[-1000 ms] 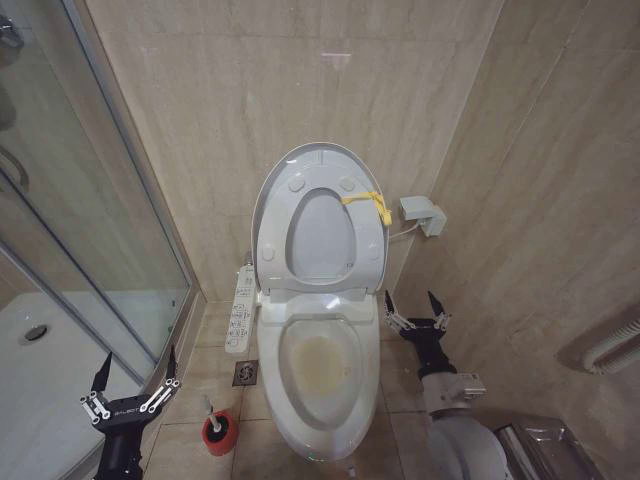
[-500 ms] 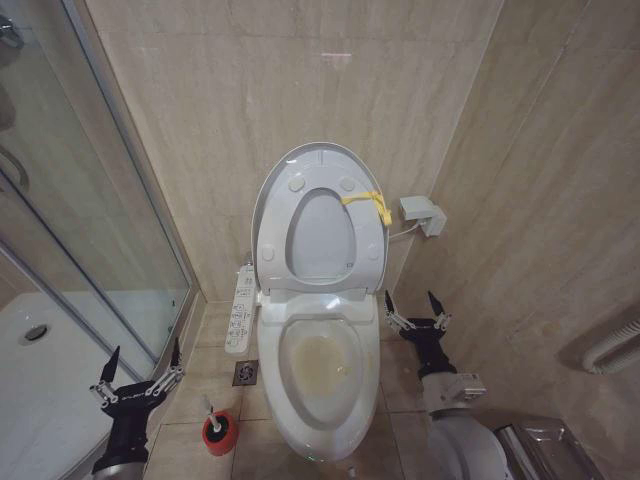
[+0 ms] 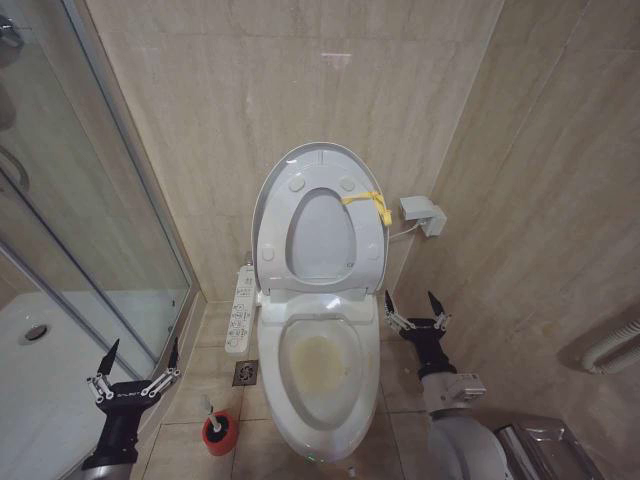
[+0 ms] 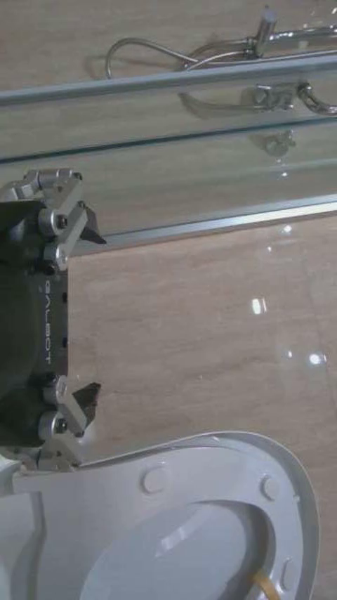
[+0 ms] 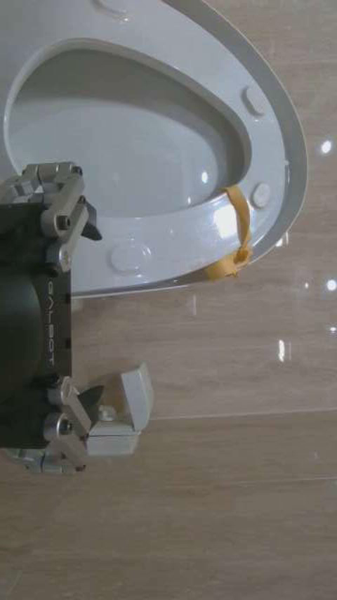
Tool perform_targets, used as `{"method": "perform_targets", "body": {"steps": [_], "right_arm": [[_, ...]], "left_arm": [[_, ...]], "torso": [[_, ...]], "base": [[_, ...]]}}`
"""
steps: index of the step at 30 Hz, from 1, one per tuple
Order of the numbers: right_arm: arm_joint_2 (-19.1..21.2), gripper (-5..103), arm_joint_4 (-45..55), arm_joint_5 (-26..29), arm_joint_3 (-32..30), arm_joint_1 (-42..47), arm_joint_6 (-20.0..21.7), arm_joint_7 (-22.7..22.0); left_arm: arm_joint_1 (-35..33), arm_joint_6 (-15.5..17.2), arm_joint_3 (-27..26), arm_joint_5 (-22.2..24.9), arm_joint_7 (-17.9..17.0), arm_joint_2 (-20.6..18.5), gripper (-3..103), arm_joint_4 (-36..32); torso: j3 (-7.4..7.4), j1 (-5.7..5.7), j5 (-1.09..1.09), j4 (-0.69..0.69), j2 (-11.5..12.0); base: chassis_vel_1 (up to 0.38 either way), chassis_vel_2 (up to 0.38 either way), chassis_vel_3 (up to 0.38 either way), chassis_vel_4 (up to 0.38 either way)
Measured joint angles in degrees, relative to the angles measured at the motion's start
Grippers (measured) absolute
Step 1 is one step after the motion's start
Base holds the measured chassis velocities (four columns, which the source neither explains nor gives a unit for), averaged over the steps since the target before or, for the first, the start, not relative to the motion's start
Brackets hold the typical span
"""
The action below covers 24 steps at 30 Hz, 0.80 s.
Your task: Open the toilet lid, clean the toilet bowl with a toilet brush, close the toilet lid, and flush.
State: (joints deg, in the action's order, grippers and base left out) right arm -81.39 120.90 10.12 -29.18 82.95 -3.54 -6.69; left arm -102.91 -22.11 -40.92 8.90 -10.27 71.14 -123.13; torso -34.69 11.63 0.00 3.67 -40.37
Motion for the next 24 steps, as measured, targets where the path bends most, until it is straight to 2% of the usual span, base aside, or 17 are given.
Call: {"method": "perform_targets", "body": {"steps": [12,24], "right_arm": [[0.0,100,0.0,0.0,0.0,0.0,0.0,0.0],[0.0,100,0.0,0.0,0.0,0.0,0.0,0.0]], "left_arm": [[0.73,2.56,-1.39,1.82,-0.63,0.77,99,-1.58],[1.02,2.77,-0.54,1.73,1.06,0.88,99,-1.82]], "torso": [[0.0,0.0,0.01,0.0,0.0],[0.0,0.0,0.01,0.0,0.0]], "base": [[0.0,0.0,0.0,0.0],[0.0,0.0,0.0,0.0]]}}
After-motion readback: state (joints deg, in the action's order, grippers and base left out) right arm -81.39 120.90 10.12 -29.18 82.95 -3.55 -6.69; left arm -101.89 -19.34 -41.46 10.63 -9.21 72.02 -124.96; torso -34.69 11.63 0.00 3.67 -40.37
